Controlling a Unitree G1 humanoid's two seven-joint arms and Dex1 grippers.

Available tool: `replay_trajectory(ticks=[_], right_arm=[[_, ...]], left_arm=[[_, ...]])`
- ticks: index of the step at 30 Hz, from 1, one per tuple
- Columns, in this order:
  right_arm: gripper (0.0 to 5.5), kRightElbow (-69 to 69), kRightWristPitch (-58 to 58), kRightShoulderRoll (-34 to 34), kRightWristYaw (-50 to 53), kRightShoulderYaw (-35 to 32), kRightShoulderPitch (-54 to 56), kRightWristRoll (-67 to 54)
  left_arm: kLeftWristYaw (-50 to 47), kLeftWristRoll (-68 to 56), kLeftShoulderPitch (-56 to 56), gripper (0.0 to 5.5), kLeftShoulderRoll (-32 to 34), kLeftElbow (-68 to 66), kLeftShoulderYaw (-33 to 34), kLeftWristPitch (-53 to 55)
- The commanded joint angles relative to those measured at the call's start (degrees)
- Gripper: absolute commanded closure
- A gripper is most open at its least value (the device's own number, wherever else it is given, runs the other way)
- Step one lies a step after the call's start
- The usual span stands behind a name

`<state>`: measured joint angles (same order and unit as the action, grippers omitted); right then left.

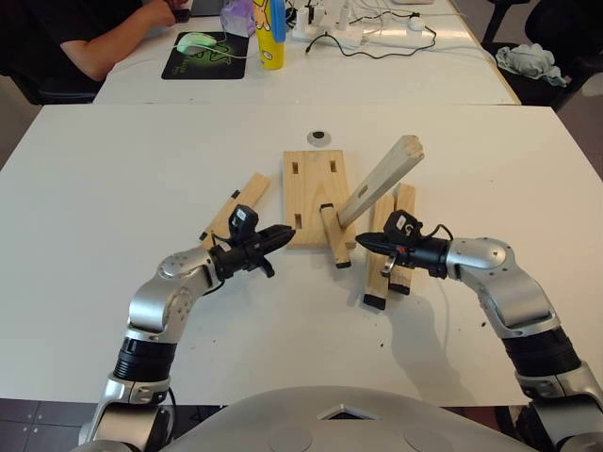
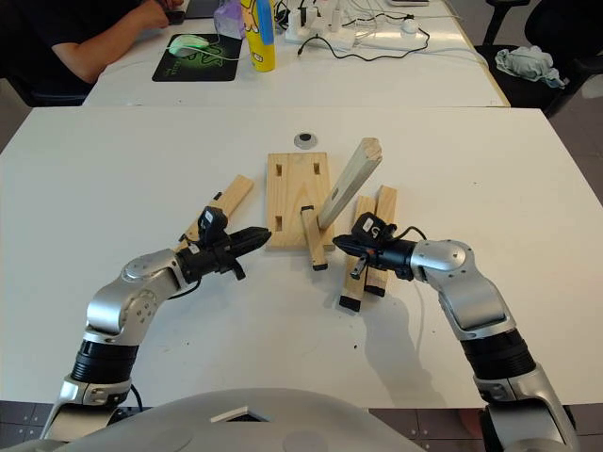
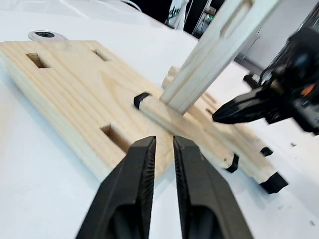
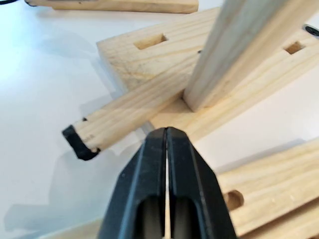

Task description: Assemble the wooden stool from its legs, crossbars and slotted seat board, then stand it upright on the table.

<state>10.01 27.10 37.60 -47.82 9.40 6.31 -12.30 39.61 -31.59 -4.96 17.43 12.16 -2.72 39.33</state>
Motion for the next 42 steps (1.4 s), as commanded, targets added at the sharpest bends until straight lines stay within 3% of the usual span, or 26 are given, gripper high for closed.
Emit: replay_trajectory(ticks=[1, 8, 17, 28, 42], right_arm=[[5.5, -3.4, -2.0, 1.4, -0.5, -1.9, 0.6, 0.6], [5.5, -6.2, -4.1, 0.6, -0.2, -2.3, 1.1, 1.3], [5.5, -6.0, -4.4, -1.1, 1.0, -2.0, 1.4, 1.3], [5.5, -7.3, -6.0, -2.0, 1.4, -1.7, 2.7, 2.8], [5.5, -6.9, -5.9, -3.7, 1.6, -1.7, 4.1, 3.3]], left_arm=[[-0.2, -9.1, -1.1, 4.15, -0.7, 1.3, 3.4, 9.3], [-2.9, -22.2, -3.2, 3.26, -2.3, -1.1, 7.4, 24.1], [-11.0, -24.5, -7.1, 1.98, -6.4, -9.5, 9.5, 31.0], [-15.1, -25.6, -5.7, 1.94, -11.0, -11.7, 9.8, 36.6], [-18.1, -20.5, -9.0, 1.94, -15.1, -18.2, 9.2, 32.7]])
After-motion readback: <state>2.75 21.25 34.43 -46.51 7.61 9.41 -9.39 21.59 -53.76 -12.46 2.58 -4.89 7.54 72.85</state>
